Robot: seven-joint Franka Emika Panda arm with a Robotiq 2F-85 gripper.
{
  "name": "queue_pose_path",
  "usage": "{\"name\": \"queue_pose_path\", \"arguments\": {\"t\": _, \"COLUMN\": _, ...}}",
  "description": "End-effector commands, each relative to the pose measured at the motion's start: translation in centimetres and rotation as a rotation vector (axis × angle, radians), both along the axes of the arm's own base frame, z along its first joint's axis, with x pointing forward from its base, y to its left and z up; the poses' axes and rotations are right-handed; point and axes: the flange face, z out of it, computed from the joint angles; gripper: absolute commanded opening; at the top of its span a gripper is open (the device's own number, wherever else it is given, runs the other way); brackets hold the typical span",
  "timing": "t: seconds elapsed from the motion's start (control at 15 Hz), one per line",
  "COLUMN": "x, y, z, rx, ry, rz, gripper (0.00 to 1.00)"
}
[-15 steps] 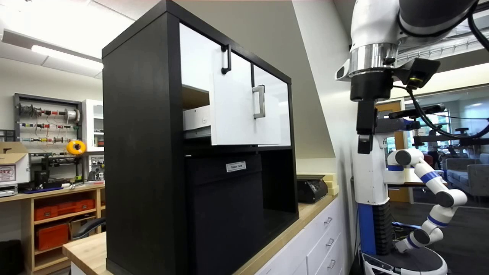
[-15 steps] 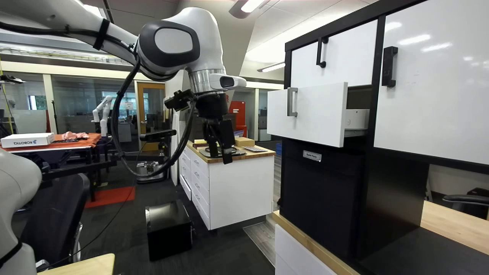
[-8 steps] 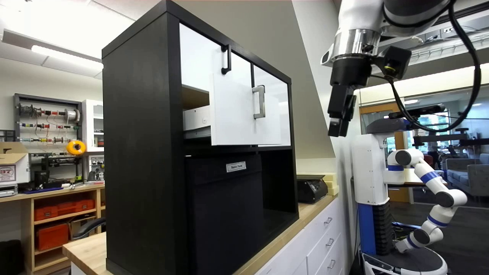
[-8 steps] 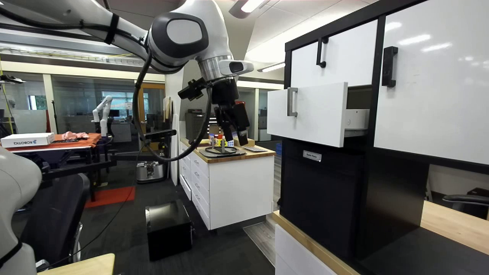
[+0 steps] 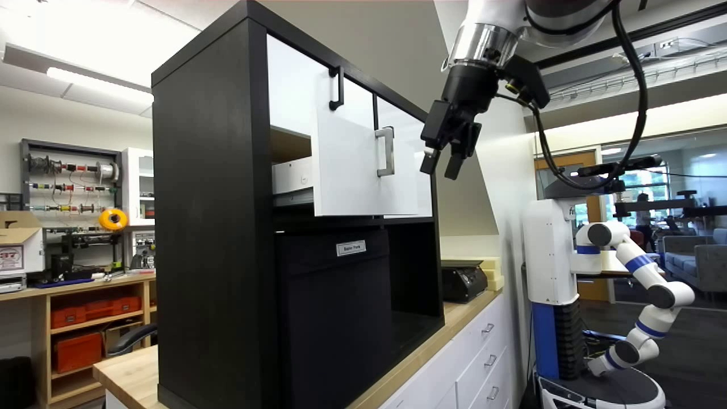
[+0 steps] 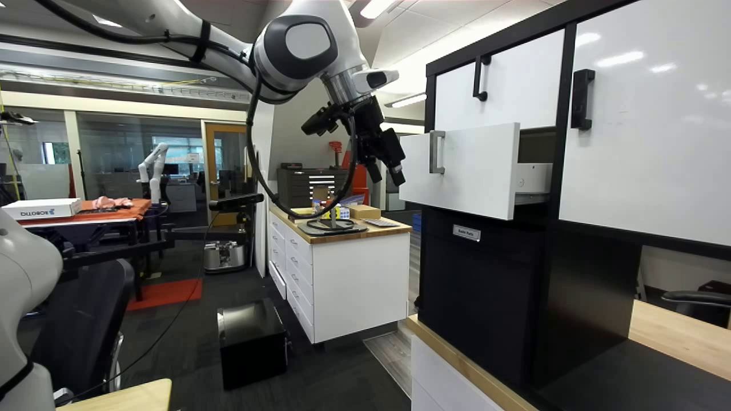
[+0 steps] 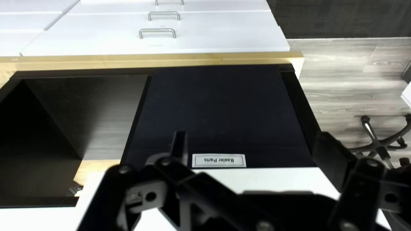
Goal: Close the bottom left drawer of the cabinet
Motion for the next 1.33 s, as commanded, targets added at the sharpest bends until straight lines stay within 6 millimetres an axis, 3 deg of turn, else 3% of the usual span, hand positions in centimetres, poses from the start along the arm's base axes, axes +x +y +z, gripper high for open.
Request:
{"name": "queue_pose_path", "arguments": {"t": 0.0, "x": 2.5, "y": 0.1, "z": 1.6, "rx": -0.003, "ry": -0.101, "rz": -0.037, "gripper": 1.0}}
{"name": "queue_pose_path", "arguments": {"t": 0.4, "x": 5.2, "y": -0.4, "z": 3.7, "rx": -0.023, "ry": -0.24, "rz": -0.065, "gripper": 1.0}}
{"name": "queue_pose_path", "arguments": {"t": 0.67, "x": 6.6, "y": -0.7, "z": 3.9, "rx": -0.04, "ry": -0.273, "rz": -0.066, "gripper": 1.0}}
{"name": "queue_pose_path", "arguments": {"t": 0.73, "x": 6.9, "y": -0.7, "z": 3.7, "rx": -0.038, "ry": -0.271, "rz": -0.061, "gripper": 0.75}}
{"name": "queue_pose_path", "arguments": {"t": 0.87, "x": 7.2, "y": -0.5, "z": 3.2, "rx": -0.033, "ry": -0.256, "rz": -0.061, "gripper": 0.68}}
{"name": "queue_pose_path", "arguments": {"t": 1.27, "x": 6.9, "y": -0.7, "z": 3.0, "rx": -0.037, "ry": -0.26, "rz": -0.054, "gripper": 0.27}}
